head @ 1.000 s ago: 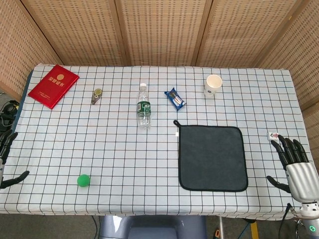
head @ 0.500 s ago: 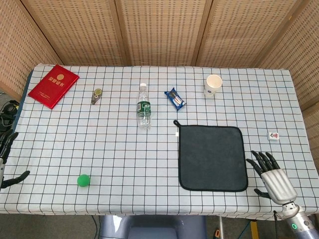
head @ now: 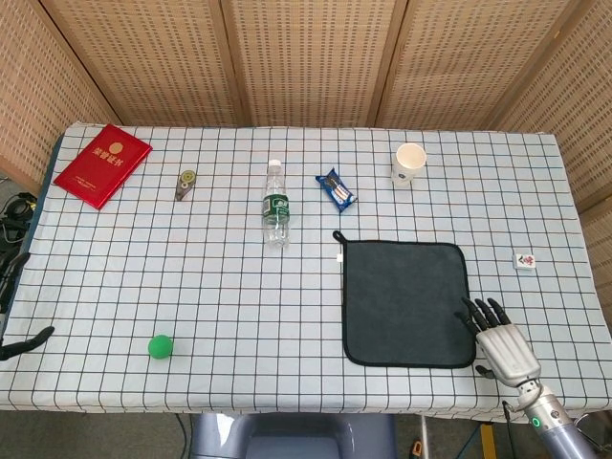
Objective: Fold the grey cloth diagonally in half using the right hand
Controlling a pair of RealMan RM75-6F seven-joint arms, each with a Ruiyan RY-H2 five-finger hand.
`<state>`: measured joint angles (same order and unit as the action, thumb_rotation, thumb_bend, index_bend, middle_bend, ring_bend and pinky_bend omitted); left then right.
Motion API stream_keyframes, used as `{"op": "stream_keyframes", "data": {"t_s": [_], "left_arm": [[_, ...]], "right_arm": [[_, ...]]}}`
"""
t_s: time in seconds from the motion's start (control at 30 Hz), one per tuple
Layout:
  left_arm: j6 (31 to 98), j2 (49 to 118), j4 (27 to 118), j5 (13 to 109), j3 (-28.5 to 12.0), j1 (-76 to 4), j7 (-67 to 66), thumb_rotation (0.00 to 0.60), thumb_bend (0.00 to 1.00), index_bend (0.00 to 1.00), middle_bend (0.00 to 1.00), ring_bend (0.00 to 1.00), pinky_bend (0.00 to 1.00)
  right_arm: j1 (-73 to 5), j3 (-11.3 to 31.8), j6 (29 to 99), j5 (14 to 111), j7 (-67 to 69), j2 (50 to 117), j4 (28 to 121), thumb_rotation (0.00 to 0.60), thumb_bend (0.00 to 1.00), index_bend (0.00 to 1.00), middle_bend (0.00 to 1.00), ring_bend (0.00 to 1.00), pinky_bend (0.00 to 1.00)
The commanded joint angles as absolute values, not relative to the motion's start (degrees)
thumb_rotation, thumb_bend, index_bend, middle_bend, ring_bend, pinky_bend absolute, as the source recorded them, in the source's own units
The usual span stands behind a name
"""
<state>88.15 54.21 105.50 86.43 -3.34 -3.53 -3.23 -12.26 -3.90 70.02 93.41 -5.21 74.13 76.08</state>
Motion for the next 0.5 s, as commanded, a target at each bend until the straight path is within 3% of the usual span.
{"op": "stream_keyframes", "data": {"t_s": [0.03, 0.5], "left_arm": [[88.1, 54.18, 105.53, 86.44, -3.33, -3.55, -3.23, 0.6, 0.0, 0.0, 0.0, 0.0, 0.0], [88.05, 54.05, 105.61, 86.36, -3.28, -3.51, -2.95, 0.6, 0.0, 0.0, 0.0, 0.0, 0.0]], "right_arm": [[-12.69, -3.87, 68.8, 92.61, -6.06, 74.91, 75.88, 0.6, 0.0, 0.18, 0.0, 0.0, 0.0], [-13.87, -3.91, 64.87, 89.74, -7.65, 76.67, 74.55, 0.6, 0.0, 0.18, 0.0, 0.0, 0.0]]}}
